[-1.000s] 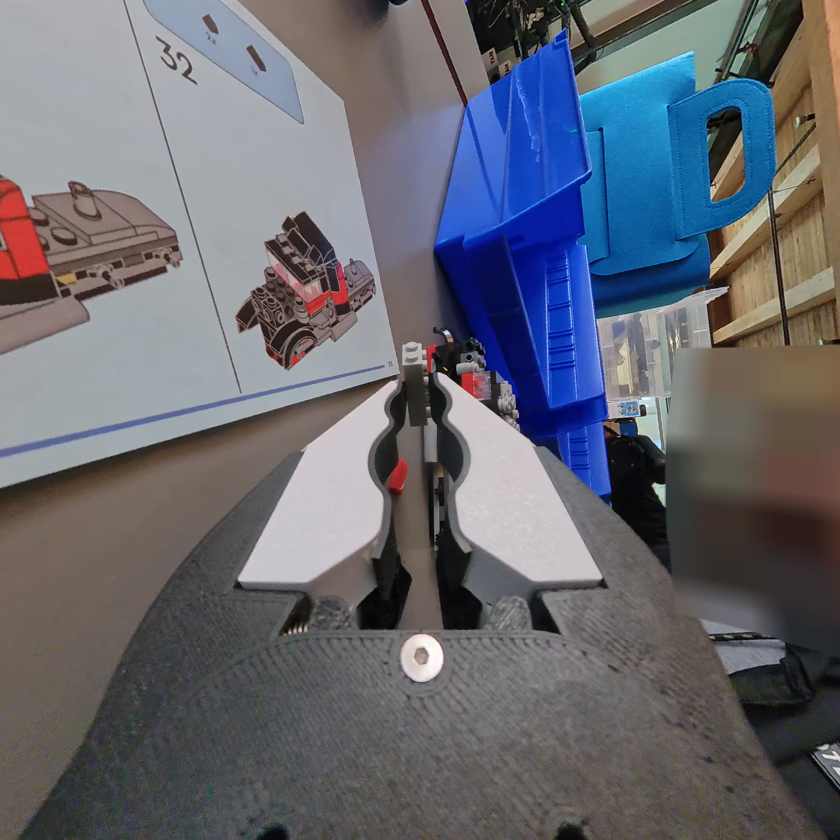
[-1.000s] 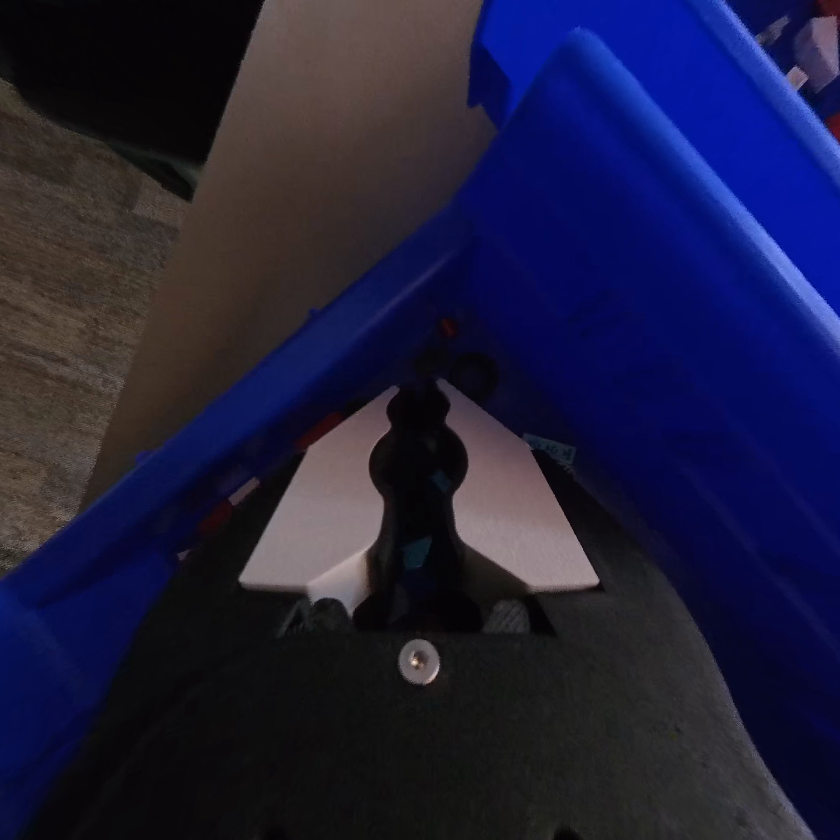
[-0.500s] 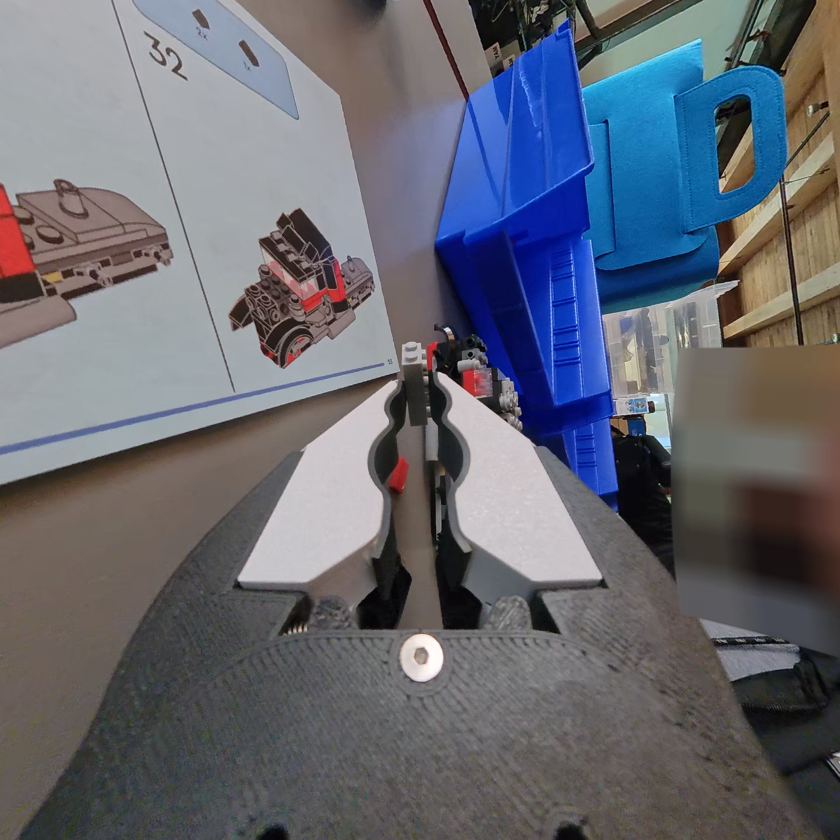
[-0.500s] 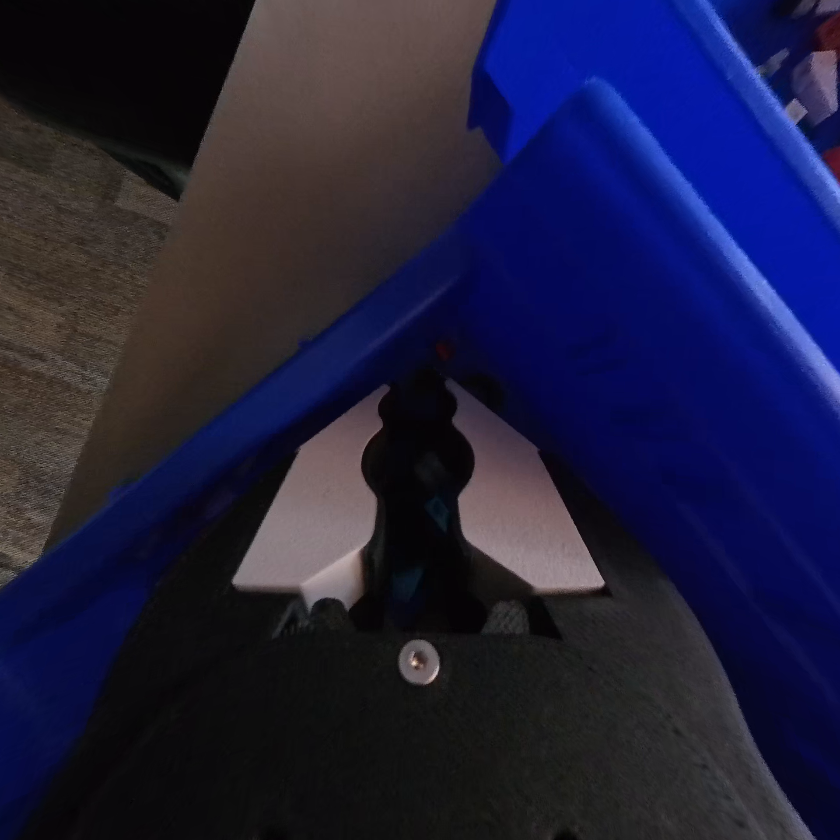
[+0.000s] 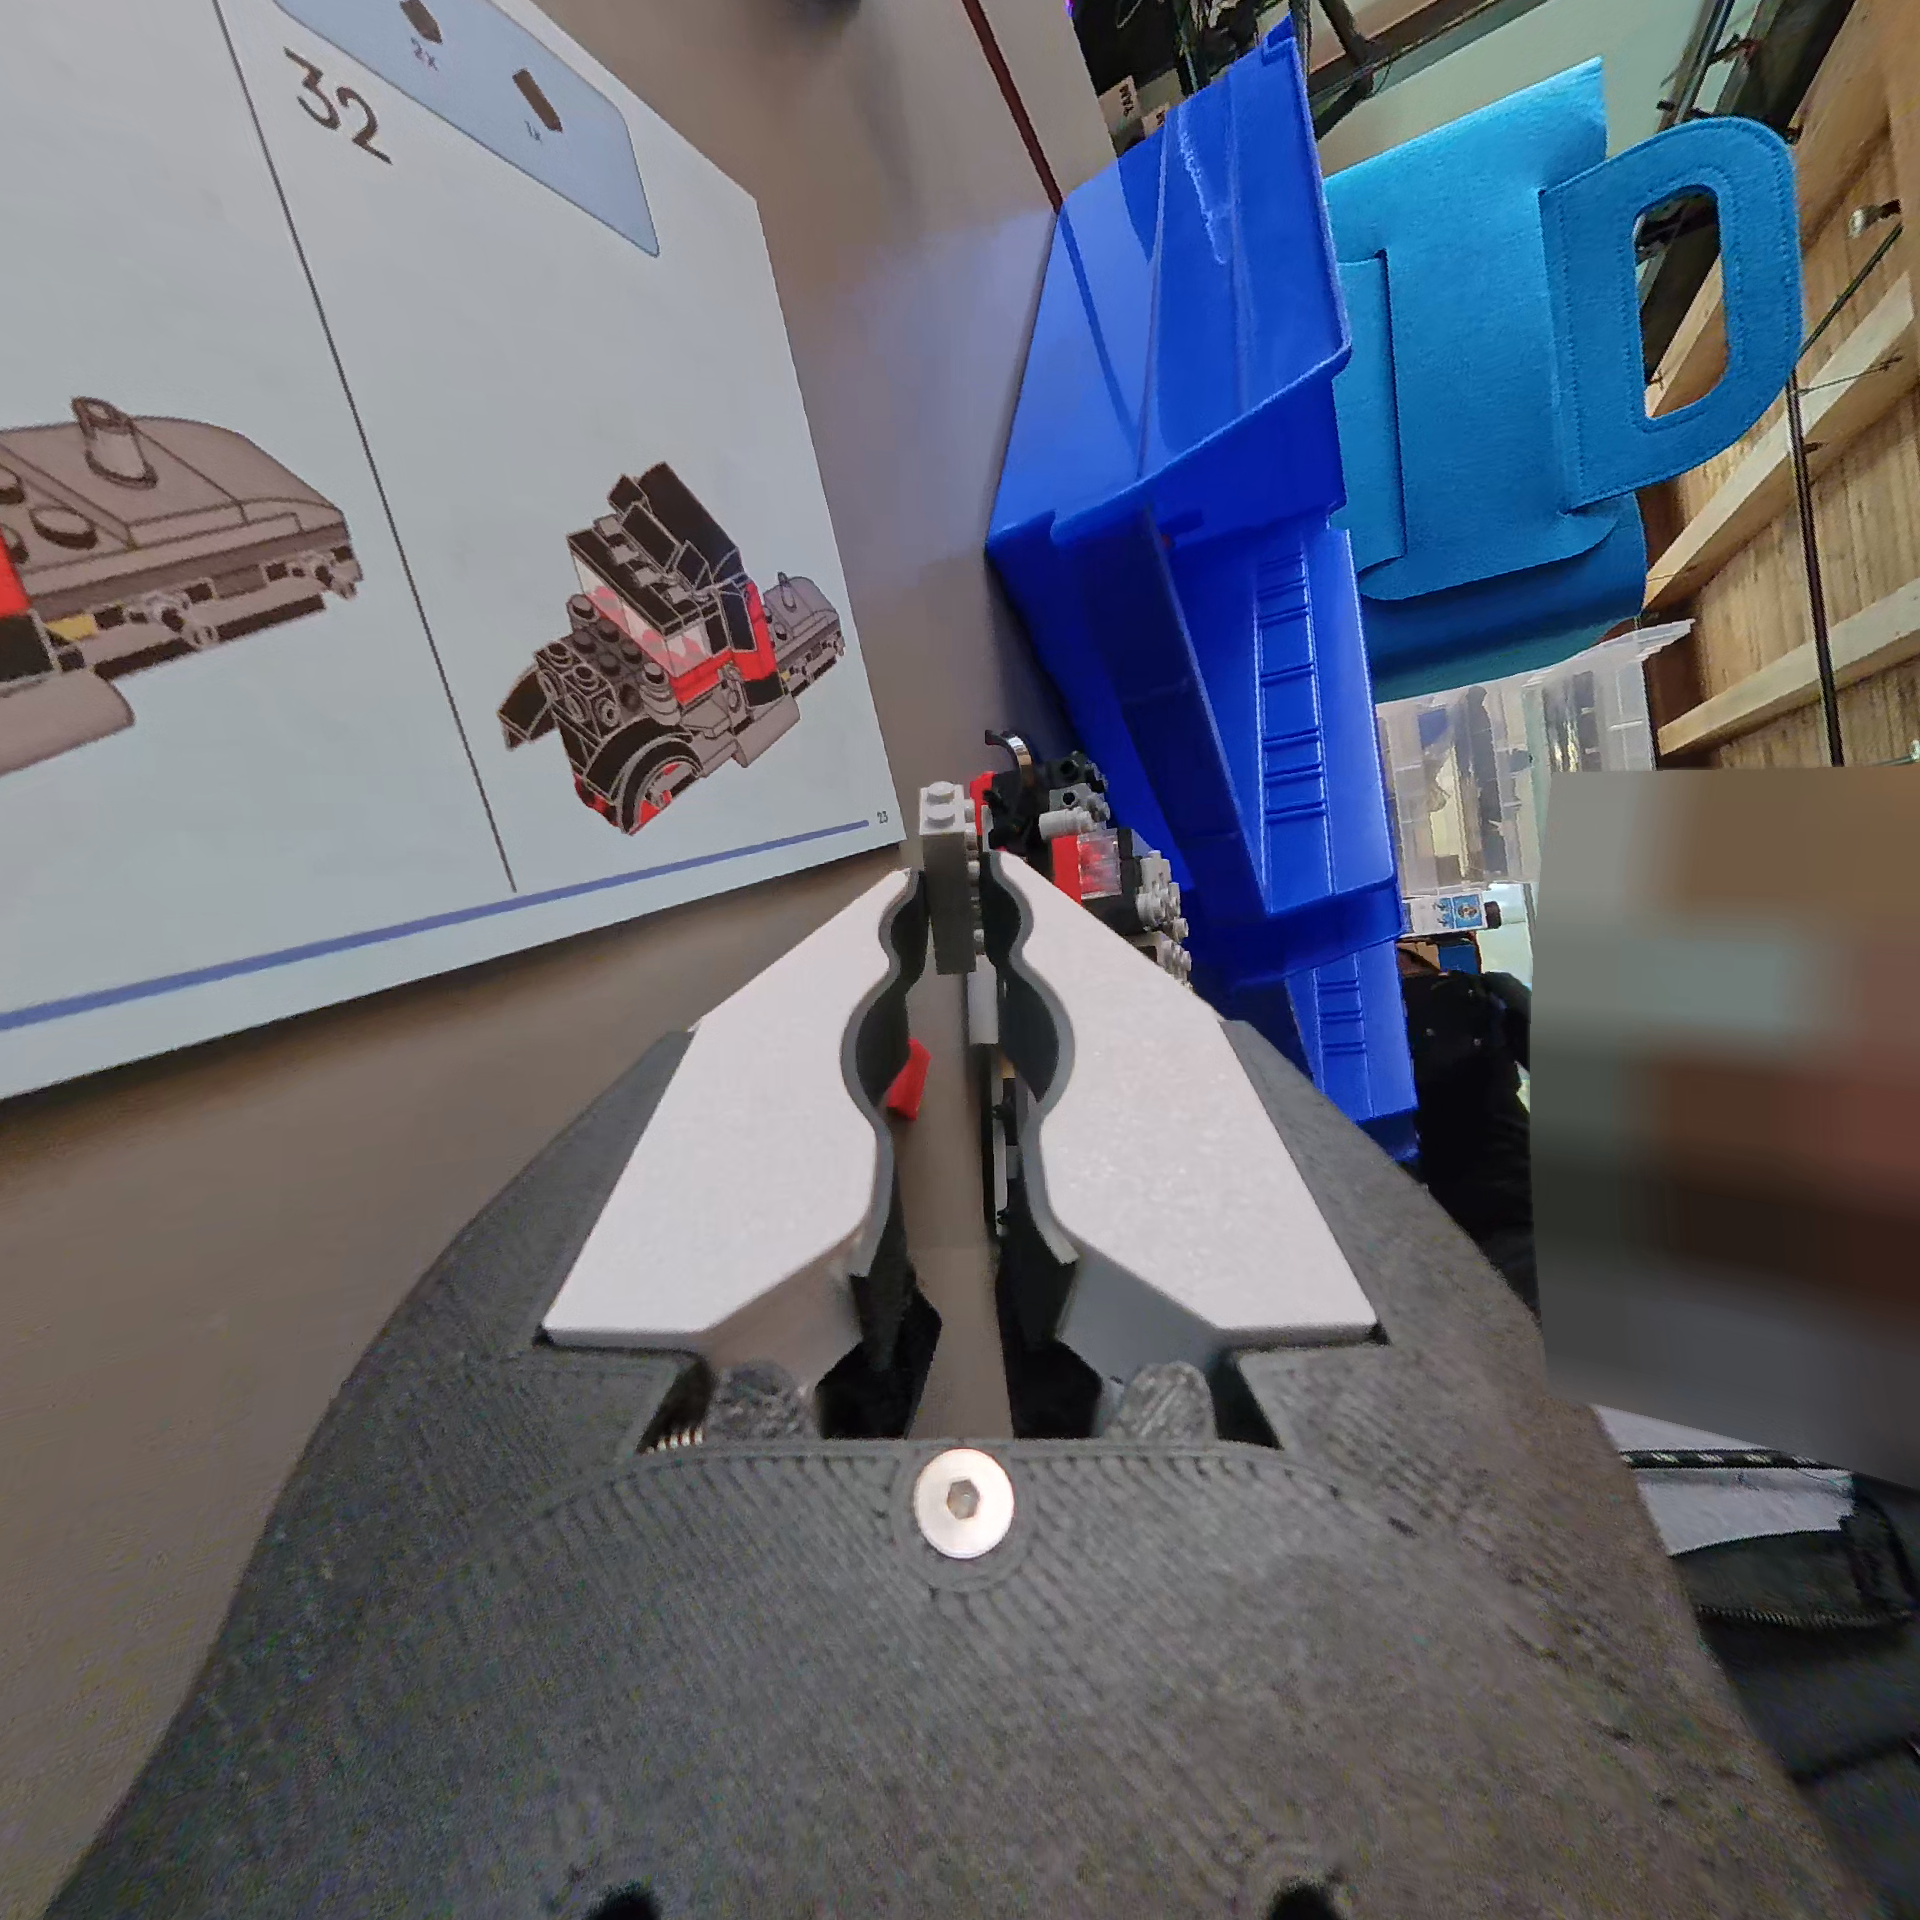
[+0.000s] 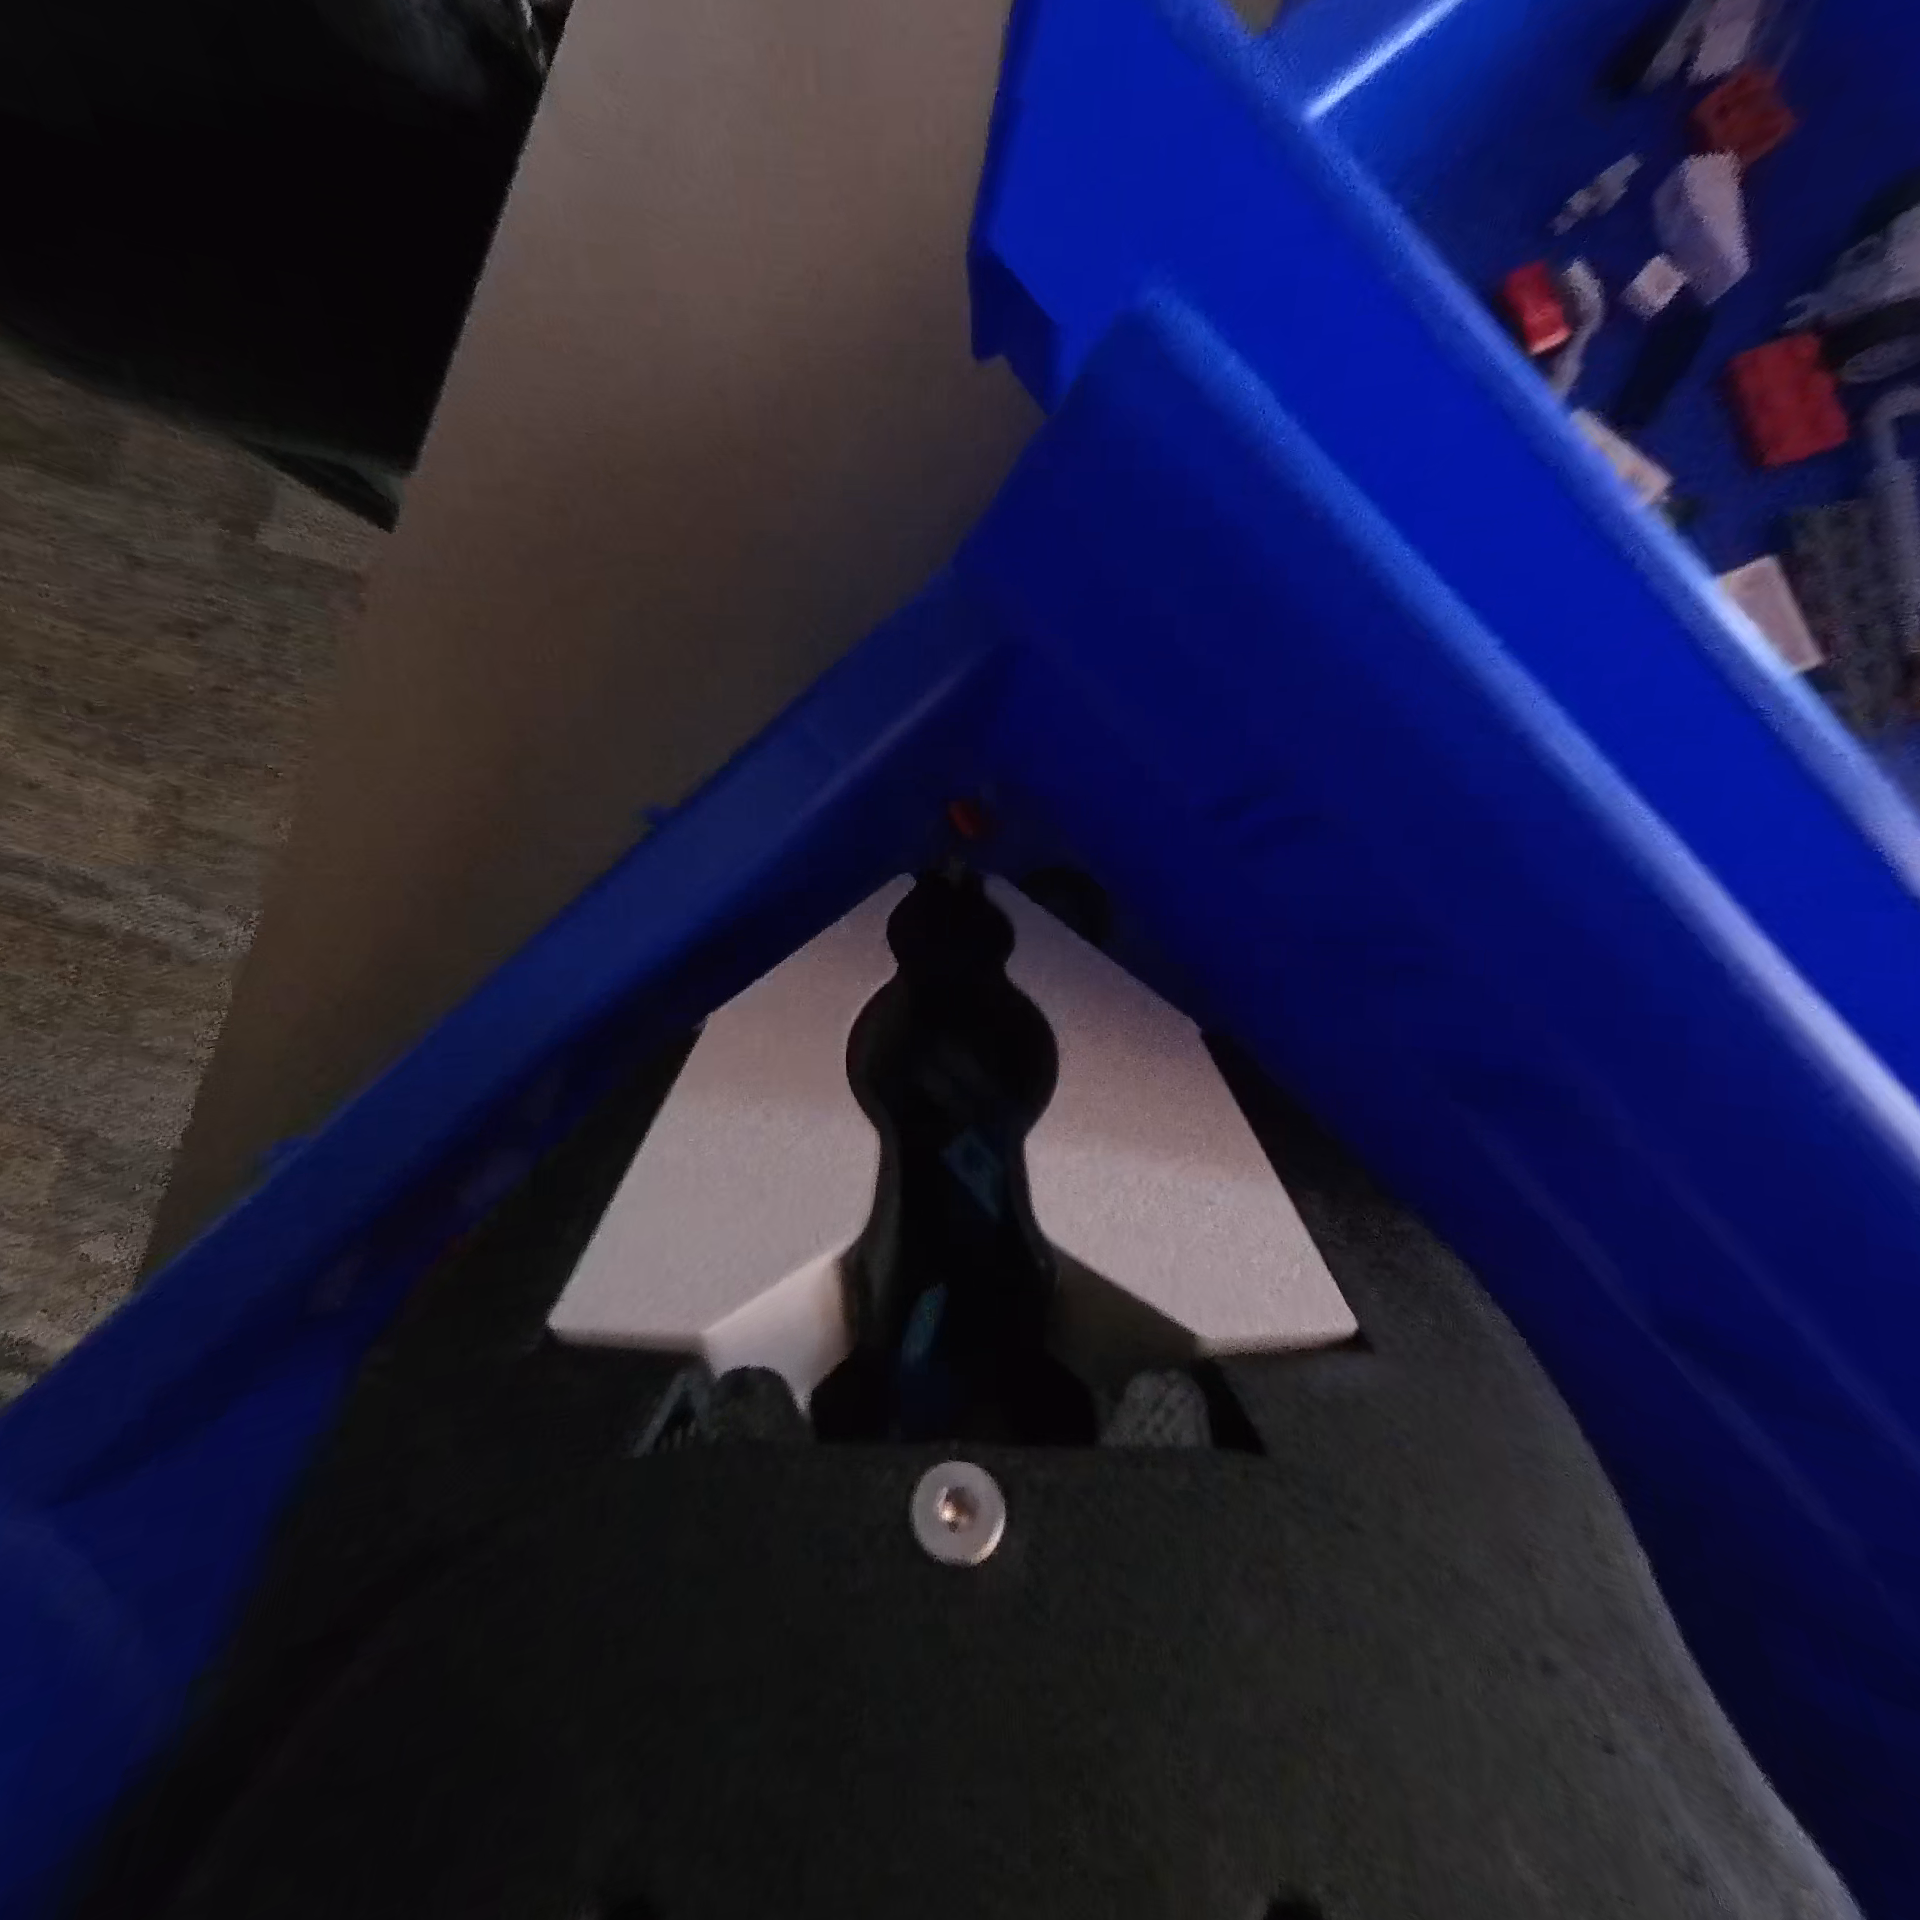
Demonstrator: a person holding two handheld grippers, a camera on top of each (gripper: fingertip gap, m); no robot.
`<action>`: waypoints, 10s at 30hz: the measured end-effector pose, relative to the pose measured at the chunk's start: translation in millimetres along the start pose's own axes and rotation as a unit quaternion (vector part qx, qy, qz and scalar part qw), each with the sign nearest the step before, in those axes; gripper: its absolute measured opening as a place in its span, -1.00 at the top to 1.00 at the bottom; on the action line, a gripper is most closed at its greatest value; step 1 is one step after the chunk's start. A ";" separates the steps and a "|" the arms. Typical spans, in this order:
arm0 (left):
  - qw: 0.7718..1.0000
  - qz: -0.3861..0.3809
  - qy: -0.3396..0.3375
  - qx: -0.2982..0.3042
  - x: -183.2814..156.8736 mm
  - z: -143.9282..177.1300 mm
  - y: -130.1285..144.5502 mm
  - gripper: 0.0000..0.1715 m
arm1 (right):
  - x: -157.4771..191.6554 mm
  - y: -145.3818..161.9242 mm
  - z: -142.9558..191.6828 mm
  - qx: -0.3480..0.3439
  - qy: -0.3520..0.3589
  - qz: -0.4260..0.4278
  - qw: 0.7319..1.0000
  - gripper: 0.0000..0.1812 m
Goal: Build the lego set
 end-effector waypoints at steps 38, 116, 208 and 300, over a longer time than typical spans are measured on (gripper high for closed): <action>0.984 -0.041 0.172 0.018 -46.1 10.3 26.5 0.87 | -127.6 -261.7 -152.3 -0.236 0.156 -0.274 0.919 0.60; 0.846 -0.494 -0.170 0.103 -74.0 -13.5 153.1 0.80 | -75.0 -222.7 -120.1 -0.363 0.274 -0.229 0.861 0.59; 0.939 -0.288 0.019 -0.186 22.0 152.9 -3.5 0.82 | -199.4 -448.1 -258.1 -0.365 0.153 -0.154 0.905 0.59; 0.798 -0.555 0.075 0.223 -46.5 135.3 0.9 0.81 | -195.0 -454.5 -249.9 -0.425 0.099 -0.108 0.893 0.59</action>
Point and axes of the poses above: each gripper's, where its closed fingertips meet, z back along the fingers, y out of its underside, x = y × z across the jaws, the point moved 7 cm from there along z, back along the fingers, and after that the axes turned 7 degrees about -y, right-handed, at the moved point
